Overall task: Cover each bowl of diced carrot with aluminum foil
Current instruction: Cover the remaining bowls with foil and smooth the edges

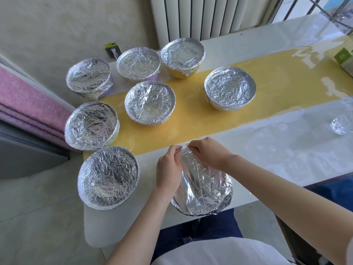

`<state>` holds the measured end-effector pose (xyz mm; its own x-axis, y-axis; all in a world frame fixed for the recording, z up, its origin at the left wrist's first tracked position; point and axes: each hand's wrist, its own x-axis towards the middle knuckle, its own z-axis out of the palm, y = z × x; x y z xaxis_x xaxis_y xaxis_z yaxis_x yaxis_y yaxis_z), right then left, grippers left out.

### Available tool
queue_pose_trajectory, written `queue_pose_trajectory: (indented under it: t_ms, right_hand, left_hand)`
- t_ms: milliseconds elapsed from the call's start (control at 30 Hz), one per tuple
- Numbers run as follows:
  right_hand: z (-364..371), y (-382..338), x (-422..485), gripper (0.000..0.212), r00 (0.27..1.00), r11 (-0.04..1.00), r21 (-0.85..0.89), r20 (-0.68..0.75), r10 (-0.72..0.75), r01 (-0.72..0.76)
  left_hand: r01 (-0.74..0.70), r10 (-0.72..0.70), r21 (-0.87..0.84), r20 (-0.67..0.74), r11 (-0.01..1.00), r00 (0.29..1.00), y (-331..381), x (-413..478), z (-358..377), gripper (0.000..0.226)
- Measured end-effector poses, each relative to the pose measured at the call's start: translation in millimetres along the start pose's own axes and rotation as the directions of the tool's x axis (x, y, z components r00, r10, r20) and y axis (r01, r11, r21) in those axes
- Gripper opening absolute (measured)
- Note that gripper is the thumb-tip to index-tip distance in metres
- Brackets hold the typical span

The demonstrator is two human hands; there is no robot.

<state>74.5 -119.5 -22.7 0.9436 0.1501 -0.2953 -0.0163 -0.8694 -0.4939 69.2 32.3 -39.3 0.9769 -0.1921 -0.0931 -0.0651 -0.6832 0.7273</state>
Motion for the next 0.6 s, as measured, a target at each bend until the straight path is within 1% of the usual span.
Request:
queue_pose_trajectory:
  t_ms: [100,200,300,367,400,433,500,567,600]
  right_hand:
    - [-1.5,-4.5,3.8,0.019,0.999,0.993,-0.114,0.037,0.014,-0.009]
    - [-1.9,-4.8,4.7,0.018,0.998,0.989,-0.15,0.064,0.009,0.001]
    - [-1.9,-5.6,-2.5,0.034,0.998,0.998,-0.051,0.051,0.026,-0.023]
    - [-2.3,-1.8,-10.3,0.036,0.999,0.999,0.028,-0.01,0.042,-0.042]
    - [-2.0,1.4,-13.8,0.035,0.998,0.997,0.061,-0.056,0.041,-0.038]
    - [-1.9,4.2,-16.7,0.033,0.995,0.995,0.093,-0.091,0.036,-0.028]
    - [1.2,10.0,-18.5,0.03,0.991,0.984,0.174,-0.126,0.05,-0.028]
    - [6.0,13.6,-16.6,0.028,0.99,0.973,0.228,-0.119,0.072,-0.043]
    - [7.8,14.3,-15.4,0.027,0.991,0.97,0.238,-0.115,0.075,-0.046]
  left_hand:
    - [0.013,-0.013,0.01,0.015,1.0,1.0,1.9,-2.8,-3.1,0.018]
    - [0.031,-0.031,0.043,0.012,0.999,0.999,2.1,-7.6,-4.4,0.017]
    - [0.119,-0.122,0.071,0.039,0.99,0.992,-2.4,-14.3,-6.0,0.012]
    - [0.195,-0.197,0.048,0.041,0.98,0.979,-6.9,-18.2,-9.0,0.011]
    - [0.21,-0.212,0.035,0.04,0.977,0.977,-8.1,-19.5,-11.0,0.01]
    - [0.203,-0.203,0.018,0.038,0.979,0.978,-8.6,-20.5,-12.5,0.01]
    - [0.127,-0.125,-0.037,0.032,0.991,0.992,-8.0,-20.2,-12.3,0.02]
    - [0.031,-0.029,-0.072,0.029,0.997,0.999,-5.8,-18.2,-8.2,0.025]
    - [0.008,-0.006,-0.074,0.028,0.997,1.0,-5.6,-16.8,-5.5,0.026]
